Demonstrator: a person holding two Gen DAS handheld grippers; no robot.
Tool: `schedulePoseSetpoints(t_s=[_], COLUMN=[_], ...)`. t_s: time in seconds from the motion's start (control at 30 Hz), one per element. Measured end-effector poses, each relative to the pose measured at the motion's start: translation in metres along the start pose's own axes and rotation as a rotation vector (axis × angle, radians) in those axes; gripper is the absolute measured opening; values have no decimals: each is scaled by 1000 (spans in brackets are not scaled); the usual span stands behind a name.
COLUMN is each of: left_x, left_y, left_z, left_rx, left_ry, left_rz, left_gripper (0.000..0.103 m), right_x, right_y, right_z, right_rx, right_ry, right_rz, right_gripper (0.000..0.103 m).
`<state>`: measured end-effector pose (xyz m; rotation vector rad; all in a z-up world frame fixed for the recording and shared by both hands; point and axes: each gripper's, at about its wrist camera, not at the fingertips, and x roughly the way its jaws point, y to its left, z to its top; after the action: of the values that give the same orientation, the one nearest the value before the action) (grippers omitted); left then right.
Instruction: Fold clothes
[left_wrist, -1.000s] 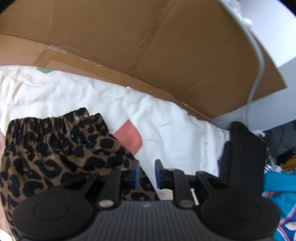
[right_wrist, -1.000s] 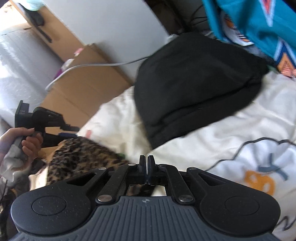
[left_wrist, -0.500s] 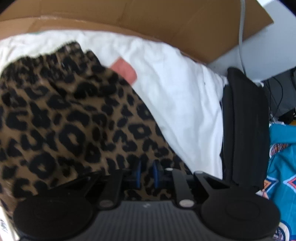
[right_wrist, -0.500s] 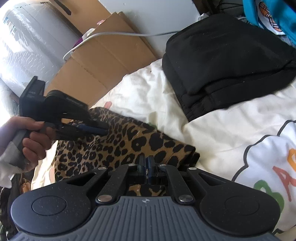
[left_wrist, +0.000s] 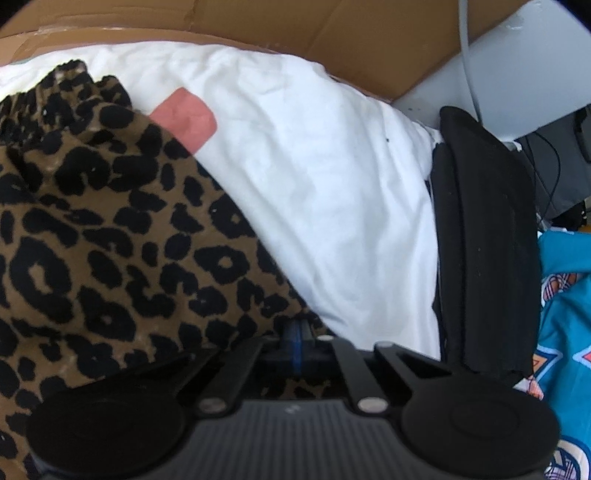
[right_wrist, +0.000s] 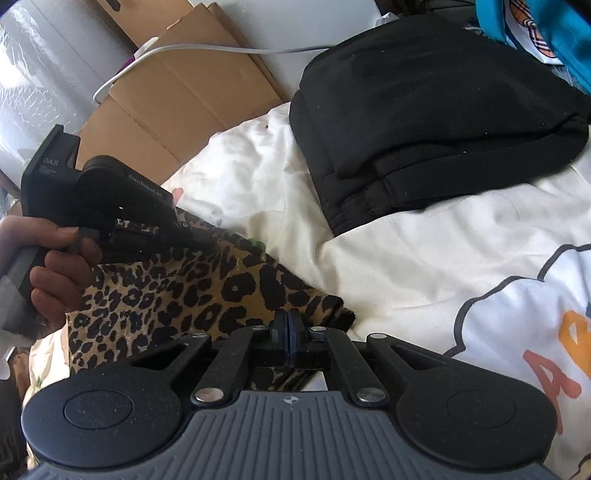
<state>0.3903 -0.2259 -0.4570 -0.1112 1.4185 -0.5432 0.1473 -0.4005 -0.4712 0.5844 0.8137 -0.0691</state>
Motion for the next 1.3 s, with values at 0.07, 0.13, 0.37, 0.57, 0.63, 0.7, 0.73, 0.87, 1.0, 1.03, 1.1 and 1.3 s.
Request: schedulePoseSetpoints(t_s=[0.07,0.13,0.37,0.57,0.63,0.7,0.73,0.87,1.0,1.03,1.1,1.3], left_x=[0,2,6,-7,-17,-22,-22,-15,-2,2,8,19], left_y=[1,0,-13,-31,-32,-32,-32,-25,-28,-30,-36,-53], left_z=[0,2,13,16,10,3,-1,-21,-37,-41,-42,-32], left_rx=[0,-1,-5,32,59,82,94,105,118,120,128,155], left_ry=[1,1,-20,-26,-23,-7,7,61,91,96,96,84], left_rz=[-3,-5,1,-29,-24,-18,-16,-23,-22,-22,-21,-26], left_gripper=[0,0,0,1,1,1,1,1,1,1,0,0], right_x=[2,6,9,-13,-22,-26,-28,-28,-23,-23,-23,-24], right_y=[1,1,2,4,8,12,13,11,0,-2,-4,-11], right_z=[0,1,5,1,-1,-4,-5,-14,-21,-20,-19,-18], right_rx=[-5,-6,-25,17,16,13,13,38,57,60,61,87], right_ry=[-6,-12,-14,-53,-67,-68,-67,-43,-26,-29,-32,-36], right_rz=[-12,-23,-36,-11,12,24,29,4,-36,-48,-79,-90], right_gripper=[4,4,4,2,3,4,4,4,4,4,4,6])
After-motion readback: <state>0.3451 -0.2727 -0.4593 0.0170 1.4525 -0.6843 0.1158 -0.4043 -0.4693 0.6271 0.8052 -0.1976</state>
